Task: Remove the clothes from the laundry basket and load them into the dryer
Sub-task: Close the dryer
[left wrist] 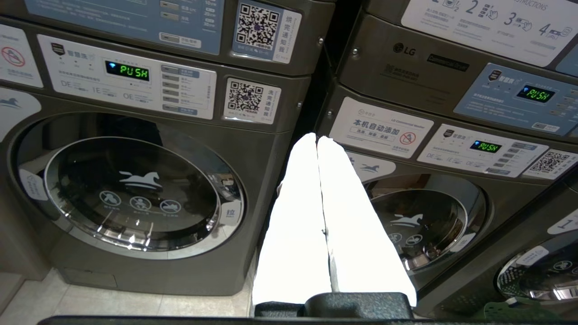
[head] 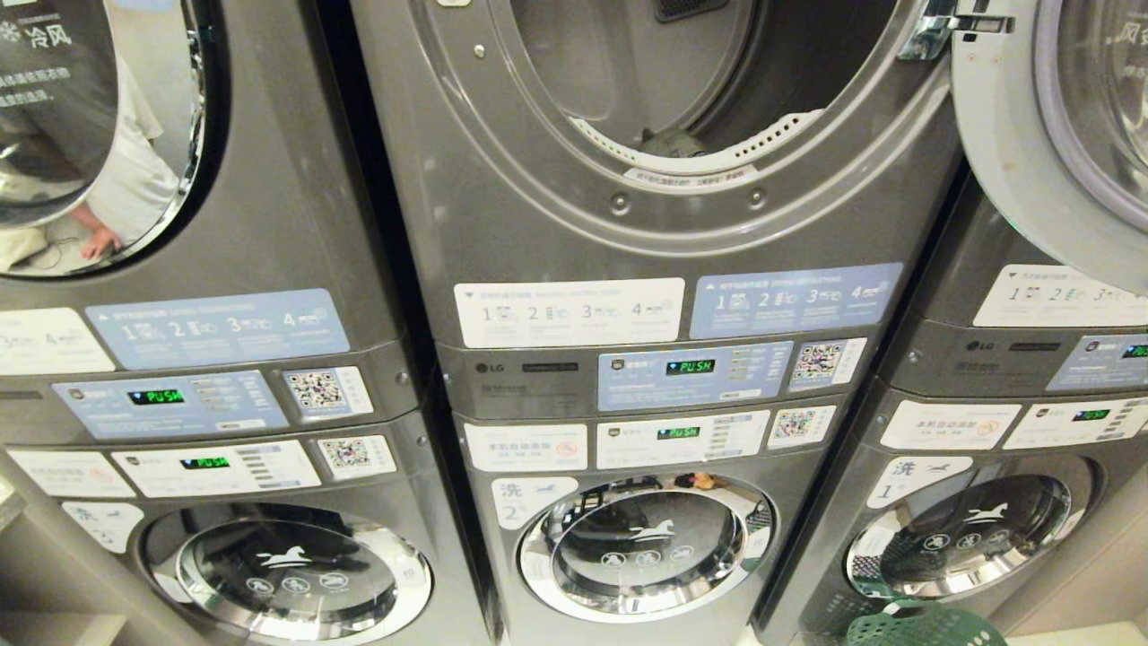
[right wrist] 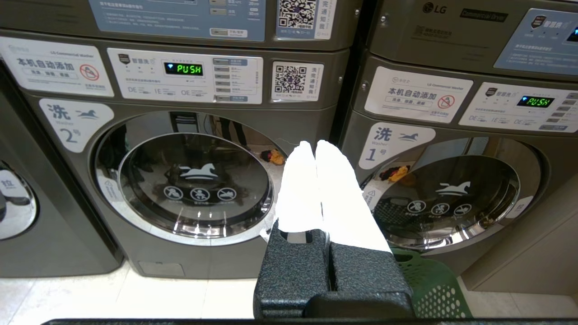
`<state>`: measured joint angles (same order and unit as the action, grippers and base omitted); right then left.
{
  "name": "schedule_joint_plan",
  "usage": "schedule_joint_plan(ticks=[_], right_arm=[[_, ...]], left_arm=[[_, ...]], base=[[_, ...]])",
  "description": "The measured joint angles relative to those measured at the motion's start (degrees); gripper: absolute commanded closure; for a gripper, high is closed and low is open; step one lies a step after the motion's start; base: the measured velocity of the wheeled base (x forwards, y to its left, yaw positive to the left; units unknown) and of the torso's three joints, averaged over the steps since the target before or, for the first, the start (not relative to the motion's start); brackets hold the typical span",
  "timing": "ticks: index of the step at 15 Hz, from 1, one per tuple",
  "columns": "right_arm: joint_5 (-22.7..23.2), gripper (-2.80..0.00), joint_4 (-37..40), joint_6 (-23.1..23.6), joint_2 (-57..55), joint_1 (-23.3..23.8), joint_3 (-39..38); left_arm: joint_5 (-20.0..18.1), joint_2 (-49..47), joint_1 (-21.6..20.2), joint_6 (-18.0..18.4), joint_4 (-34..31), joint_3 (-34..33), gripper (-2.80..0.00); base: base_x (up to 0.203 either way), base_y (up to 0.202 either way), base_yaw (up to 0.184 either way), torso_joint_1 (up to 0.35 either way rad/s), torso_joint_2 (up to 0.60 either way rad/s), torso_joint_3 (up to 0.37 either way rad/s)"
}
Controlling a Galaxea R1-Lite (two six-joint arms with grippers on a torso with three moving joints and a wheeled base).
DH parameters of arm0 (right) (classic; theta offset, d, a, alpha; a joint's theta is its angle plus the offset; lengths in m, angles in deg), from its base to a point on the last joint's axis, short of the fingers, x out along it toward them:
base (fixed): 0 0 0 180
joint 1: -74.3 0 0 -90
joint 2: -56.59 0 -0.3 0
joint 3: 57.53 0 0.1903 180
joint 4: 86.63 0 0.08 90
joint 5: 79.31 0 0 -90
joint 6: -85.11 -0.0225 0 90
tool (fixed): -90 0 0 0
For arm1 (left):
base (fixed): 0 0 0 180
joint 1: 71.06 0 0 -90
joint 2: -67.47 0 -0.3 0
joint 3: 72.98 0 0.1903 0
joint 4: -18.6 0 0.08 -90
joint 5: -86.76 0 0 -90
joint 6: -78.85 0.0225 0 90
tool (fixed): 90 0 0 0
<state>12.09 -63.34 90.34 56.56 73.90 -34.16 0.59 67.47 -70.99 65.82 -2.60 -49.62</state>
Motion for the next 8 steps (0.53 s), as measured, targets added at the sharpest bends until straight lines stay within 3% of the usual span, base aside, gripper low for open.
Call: schedule_joint_plan(ticks=[2,8], right_arm=[[0.0,0.0,0.0,0.0,0.0,-0.01,0.0],[-0.02,0.0,-0.02,0.0,0.0,-0.01,0.0]], left_arm=[[0.0,0.0,0.0,-0.05,0.02,0.0,0.0],[0.0,0.0,0.0,-0.05,0.0,0.0,0.0]], base=[[-0.002,-0.113,0.006,0.002,0.0,0.003],[0.0,-0.192,0.001,0.003,0.0,0.001]])
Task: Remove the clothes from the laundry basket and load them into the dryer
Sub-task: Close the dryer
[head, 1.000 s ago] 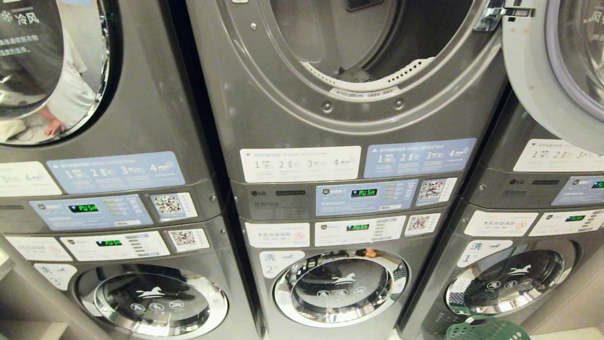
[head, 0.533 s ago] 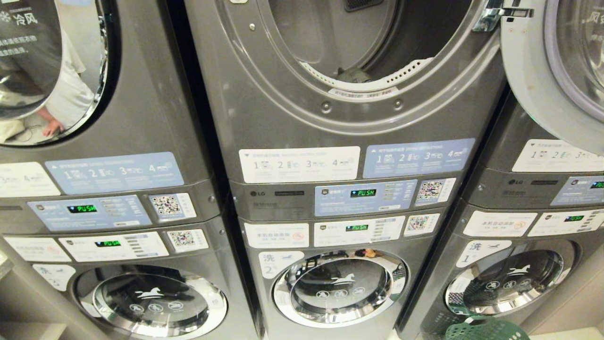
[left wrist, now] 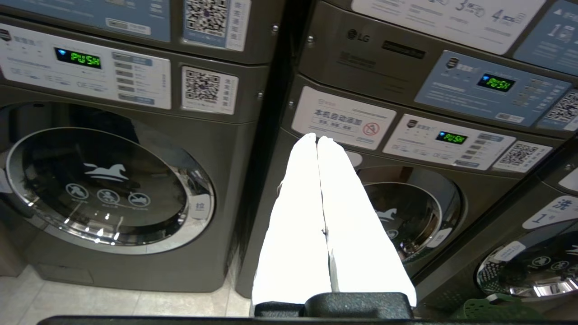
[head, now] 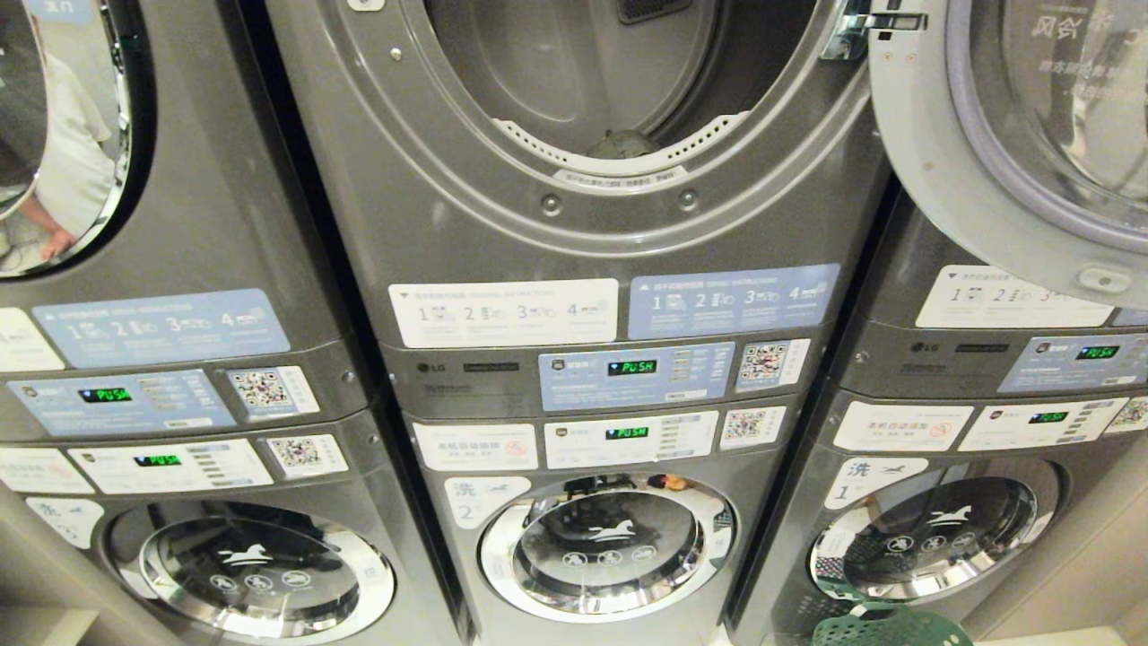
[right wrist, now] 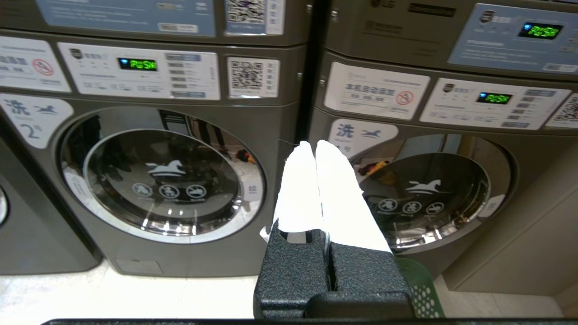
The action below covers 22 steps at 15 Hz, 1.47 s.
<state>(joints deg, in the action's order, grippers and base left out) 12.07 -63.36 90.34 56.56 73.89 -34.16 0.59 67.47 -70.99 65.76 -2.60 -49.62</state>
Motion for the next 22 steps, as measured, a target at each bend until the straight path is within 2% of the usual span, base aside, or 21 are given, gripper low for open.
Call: schedule_joint_plan(ticks=[22], right_arm=[[0.0,0.0,0.04,0.03,0.0,0.26,0.0]], left_arm=[[-0.02,0.0,0.0,0.06,0.05,0.0,0.0]], base=[[0.0,-0.195,0.001,0.003,0.0,0.002]])
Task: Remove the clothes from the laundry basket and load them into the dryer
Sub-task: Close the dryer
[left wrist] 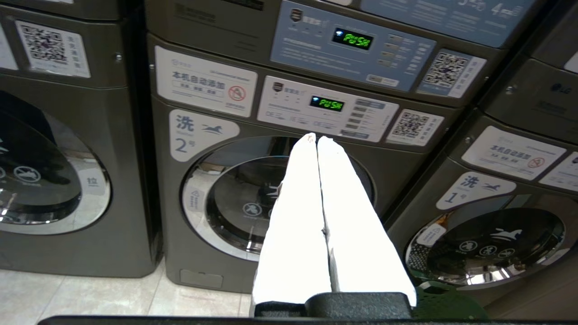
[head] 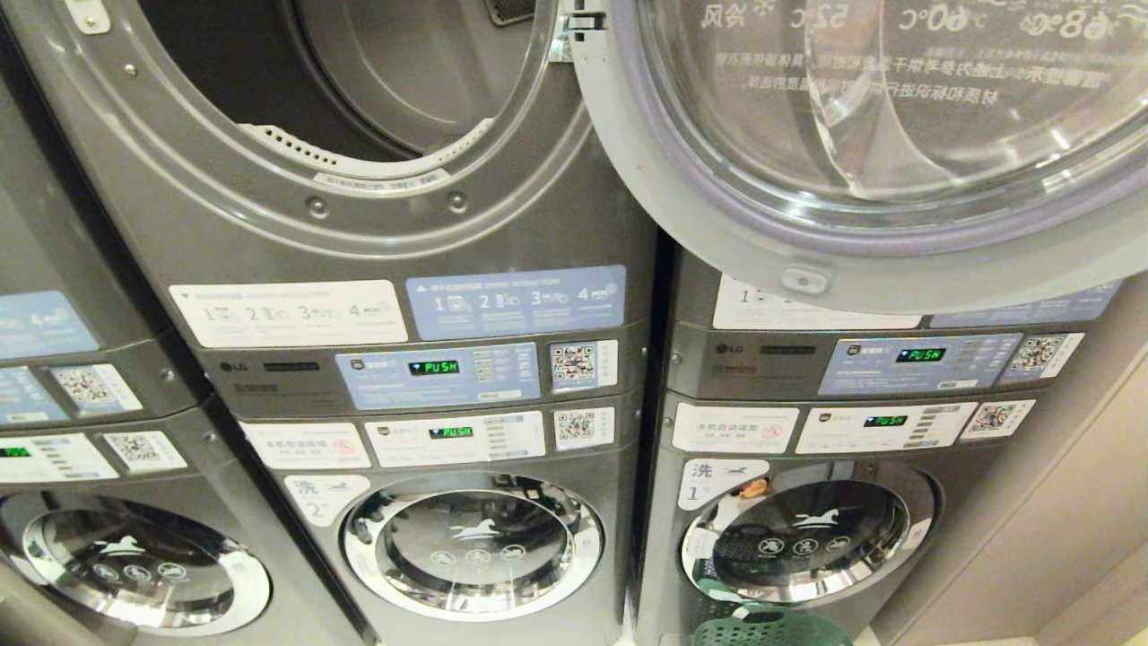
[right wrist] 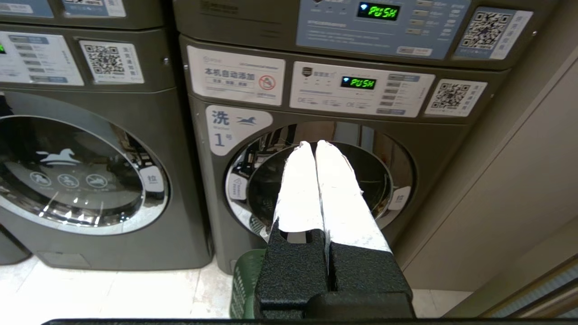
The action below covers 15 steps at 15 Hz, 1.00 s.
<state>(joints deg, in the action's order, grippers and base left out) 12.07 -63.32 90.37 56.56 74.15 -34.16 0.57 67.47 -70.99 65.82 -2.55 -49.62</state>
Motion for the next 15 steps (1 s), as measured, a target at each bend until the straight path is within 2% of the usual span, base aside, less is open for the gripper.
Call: schedule_joint_plan(ticks=[4,7,9,13,15], right_arm=[[-1.85,0.0,0.97,-1.92,-0.05,0.0,1.03],[-9.55,0.0,3.96,-4.99,-3.69,0.05,9.03],[-12.55,0.0,3.08,-8.55,-10.66,-0.05,15.83],[-16.42,0.0,-8.01,-16.56,-31.74,0.54,28.53],[-15.07,0.0,-17.31,-23.03,-39.71,0.8,31.71]], left_arm=[[-0.01,0.0,-0.02,-0.2,0.03,0.0,0.0],[0.02,0.0,0.04,-0.24,-0.02,0.0,0.0],[0.02,0.0,-0.02,-0.24,0.03,0.0,0.0],[0.02,0.0,-0.02,-0.17,0.03,0.0,0.0],[0.02,0.0,0.0,-0.17,0.03,0.0,0.0]], base=[[0.0,-0.17,-0.001,0.002,0.0,0.004],[0.0,-0.023,0.001,-0.001,0.0,0.002],[0.0,0.0,0.0,0.0,0.0,0.0],[0.0,0.0,0.0,0.0,0.0,0.0],[0.0,0.0,0.0,0.0,0.0,0.0]])
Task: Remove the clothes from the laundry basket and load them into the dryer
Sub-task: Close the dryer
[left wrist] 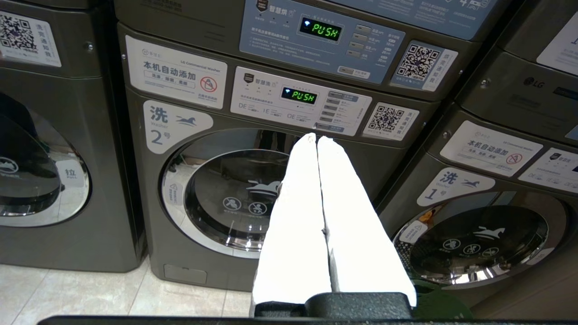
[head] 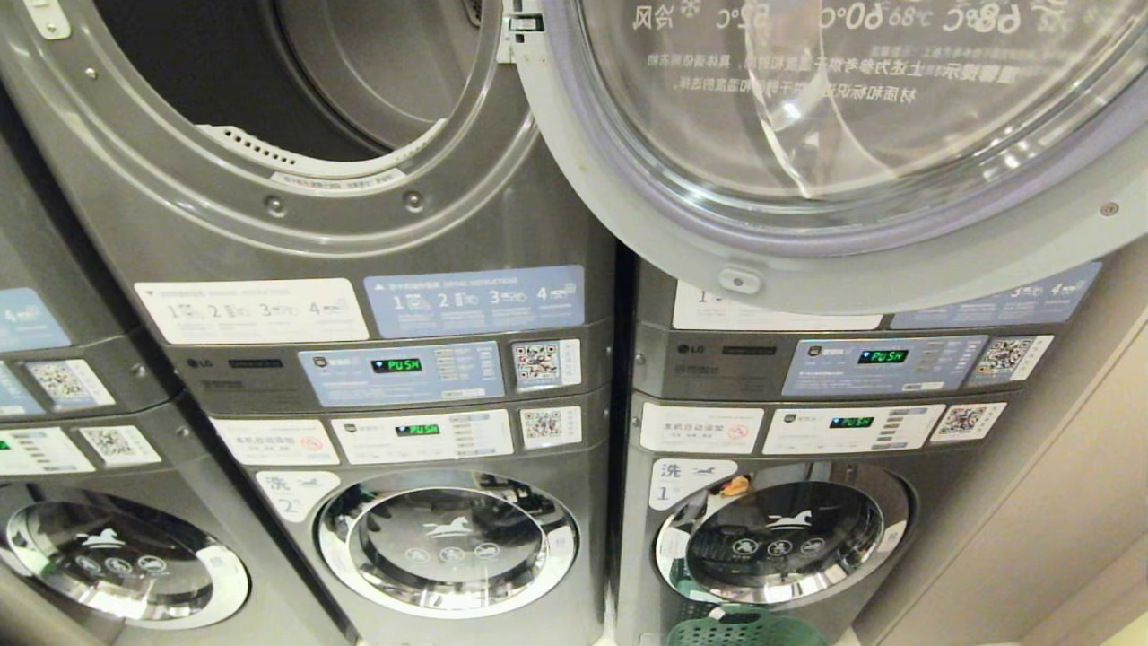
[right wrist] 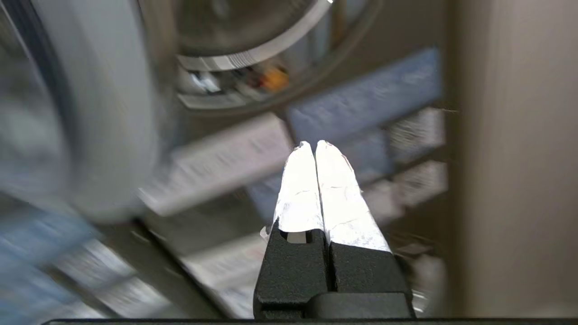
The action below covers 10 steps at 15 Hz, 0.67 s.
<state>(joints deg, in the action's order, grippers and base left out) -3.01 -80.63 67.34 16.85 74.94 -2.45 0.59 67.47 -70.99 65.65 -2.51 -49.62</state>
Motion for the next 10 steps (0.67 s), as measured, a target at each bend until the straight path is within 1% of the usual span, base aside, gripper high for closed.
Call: schedule_joint_plan(ticks=[1,2,5,8,10], right_arm=[[1.7,0.0,-3.61,-3.97,-2.54,0.04,0.51],[2.67,0.0,-5.43,-6.41,-4.25,0.08,0.56],[3.02,0.0,-9.47,-6.87,-7.06,0.15,0.23],[5.1,0.0,-13.88,-6.82,-10.17,0.15,0.18],[5.46,0.0,-17.02,-6.78,-12.99,0.29,0.36]], left_arm=[[0.0,0.0,0.0,-0.02,0.02,0.0,0.0],[0.0,0.0,-0.02,-0.04,-0.01,0.0,0.0],[0.0,0.0,0.0,-0.05,-0.02,0.0,0.0],[0.0,0.0,0.0,0.0,-0.02,0.0,0.0],[0.0,0.0,0.02,0.04,0.0,0.0,0.0]], base=[[0.0,0.0,0.0,0.0,0.0,0.0],[0.0,0.0,0.0,0.0,0.0,0.0],[0.0,0.0,0.0,0.0,0.0,0.0],[0.0,0.0,0.0,0.0,0.0,0.0],[0.0,0.0,0.0,0.0,0.0,0.0]])
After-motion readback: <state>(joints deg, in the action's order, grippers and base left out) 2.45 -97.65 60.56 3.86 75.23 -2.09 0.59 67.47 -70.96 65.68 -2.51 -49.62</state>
